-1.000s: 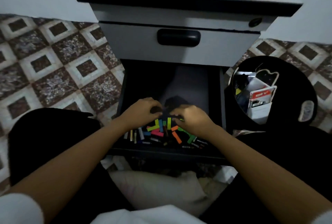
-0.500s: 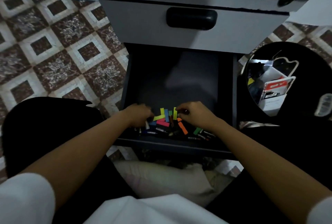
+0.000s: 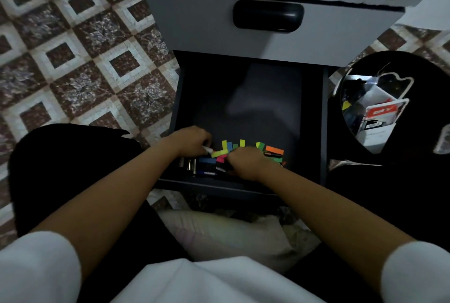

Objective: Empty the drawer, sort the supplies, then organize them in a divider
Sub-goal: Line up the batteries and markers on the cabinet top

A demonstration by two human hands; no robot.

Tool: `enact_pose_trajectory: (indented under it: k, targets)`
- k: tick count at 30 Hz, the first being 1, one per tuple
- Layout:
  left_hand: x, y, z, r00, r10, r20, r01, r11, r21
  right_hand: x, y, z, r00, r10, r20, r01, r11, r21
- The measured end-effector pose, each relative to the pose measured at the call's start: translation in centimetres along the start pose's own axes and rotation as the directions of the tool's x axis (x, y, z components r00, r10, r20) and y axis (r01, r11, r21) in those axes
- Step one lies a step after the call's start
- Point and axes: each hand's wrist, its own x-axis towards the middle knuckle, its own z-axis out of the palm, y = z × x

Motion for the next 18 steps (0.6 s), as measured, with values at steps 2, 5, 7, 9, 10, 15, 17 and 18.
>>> enact_pose_trajectory:
  k: [2,5,7,9,10,15,17,18]
  targets:
    - [-0.1,0.1,0.0,1.000,-0.020,-0.001,0.020,1.000,-0.022,0.4,-0.6,0.2,1.000,-0.021,-0.013,0.020,0.995,-0.097]
    - [-0.2,0.5,-0.2,0.999,-0.037,0.028,0.037,0.999,-0.029,0.8,-0.9,0.4,1.000,-0.003,-0.015,0.002,0.998,-0.068]
    - [-0.3,0.6,-0.2,0.999,-0.030,0.045,0.032,0.998,-0.051,0.8,-0.6,0.4,1.000,0.028,0.000,-0.028,0.999,0.031]
    - [-0.3,0.7,-0.1,0.996,-0.018,0.084,0.024,0.998,-0.062,0.6,-0.1,-0.1,0.998,0.059,0.007,-0.059,0.984,0.166]
    - [-0.2,0.8,0.2,0.994,-0.014,0.110,0.021,0.998,-0.061,0.4,0.4,-0.4,0.998,0.069,0.006,-0.068,0.969,0.239]
    - [0.0,1.4,1.6,0.982,0.035,0.185,-0.034,0.999,-0.006,-0.6,3.5,-2.3,0.995,0.099,0.025,-0.096,0.821,0.563]
    - [0.0,1.8,1.9,0.975,0.044,0.218,-0.049,0.999,0.017,-1.2,4.5,-2.7,0.993,0.117,0.033,-0.111,0.767,0.632]
    - [0.0,1.8,2.1,0.973,0.048,0.228,-0.056,0.998,0.028,-1.5,5.0,-2.8,0.992,0.117,0.037,-0.113,0.750,0.652]
